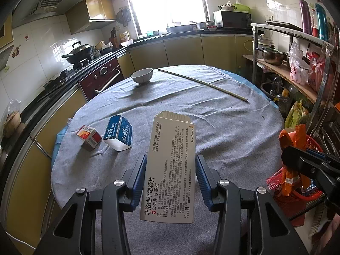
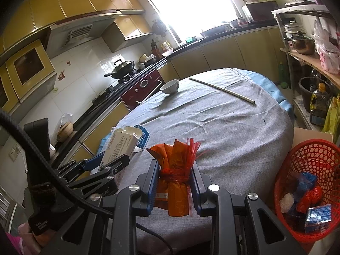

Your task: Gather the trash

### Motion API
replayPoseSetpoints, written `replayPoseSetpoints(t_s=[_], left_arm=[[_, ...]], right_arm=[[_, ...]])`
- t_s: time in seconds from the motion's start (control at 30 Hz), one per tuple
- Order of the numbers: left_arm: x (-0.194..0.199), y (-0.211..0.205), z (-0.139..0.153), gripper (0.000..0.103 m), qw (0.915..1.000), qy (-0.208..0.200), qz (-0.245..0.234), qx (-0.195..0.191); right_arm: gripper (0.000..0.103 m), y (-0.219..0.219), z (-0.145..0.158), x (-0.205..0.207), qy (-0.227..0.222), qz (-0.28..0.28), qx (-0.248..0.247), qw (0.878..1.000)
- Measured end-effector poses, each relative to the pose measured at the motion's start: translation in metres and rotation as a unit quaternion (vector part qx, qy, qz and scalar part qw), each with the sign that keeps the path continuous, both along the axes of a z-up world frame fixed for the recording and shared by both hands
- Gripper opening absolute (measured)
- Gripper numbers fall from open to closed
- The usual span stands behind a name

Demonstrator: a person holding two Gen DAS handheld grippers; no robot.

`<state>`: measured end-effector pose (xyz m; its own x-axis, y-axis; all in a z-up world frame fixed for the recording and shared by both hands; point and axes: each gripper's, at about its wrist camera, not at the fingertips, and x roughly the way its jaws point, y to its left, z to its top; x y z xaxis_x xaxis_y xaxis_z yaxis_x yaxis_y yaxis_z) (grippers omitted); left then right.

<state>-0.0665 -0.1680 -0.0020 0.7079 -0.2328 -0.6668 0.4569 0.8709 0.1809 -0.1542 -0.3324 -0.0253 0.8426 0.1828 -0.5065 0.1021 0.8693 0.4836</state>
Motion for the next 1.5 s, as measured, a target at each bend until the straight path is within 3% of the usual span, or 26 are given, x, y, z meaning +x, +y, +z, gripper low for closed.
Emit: replayPoseSetpoints(t_s=[1.5], left_arm=[[-0.0071,-0.0099,-0.0091,0.048,0.9998,0.006,-0.012,0.013]], right_arm=[[0.030,-0.0067,-0.0062,-0.0060,0.004,-0.014,0.016,1.000]])
